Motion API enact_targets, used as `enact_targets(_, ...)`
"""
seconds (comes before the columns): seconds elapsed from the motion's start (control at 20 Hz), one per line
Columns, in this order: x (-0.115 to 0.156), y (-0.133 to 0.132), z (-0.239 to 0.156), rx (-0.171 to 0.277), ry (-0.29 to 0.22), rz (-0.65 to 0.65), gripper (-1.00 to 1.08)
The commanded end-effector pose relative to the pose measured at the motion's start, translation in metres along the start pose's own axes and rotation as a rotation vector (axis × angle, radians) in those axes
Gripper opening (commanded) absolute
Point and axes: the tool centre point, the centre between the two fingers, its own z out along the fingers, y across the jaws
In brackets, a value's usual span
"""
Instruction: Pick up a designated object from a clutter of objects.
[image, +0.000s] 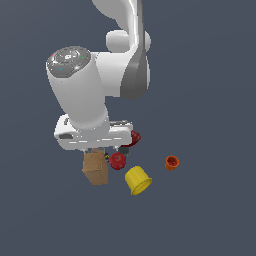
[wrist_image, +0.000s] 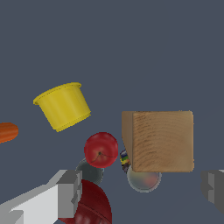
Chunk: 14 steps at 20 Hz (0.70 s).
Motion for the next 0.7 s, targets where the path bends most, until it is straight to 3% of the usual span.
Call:
enact_targets(0.0,0.006,0.014,0.012,-0.005,0.002,-0.005,1.00)
enact_targets(0.3,0.011,0.034,0.030,-0.012,0.001,-0.011,1.00)
enact_targets(0.65,0.012,0.037,0.035,-0.013,0.000,-0.011,1.00)
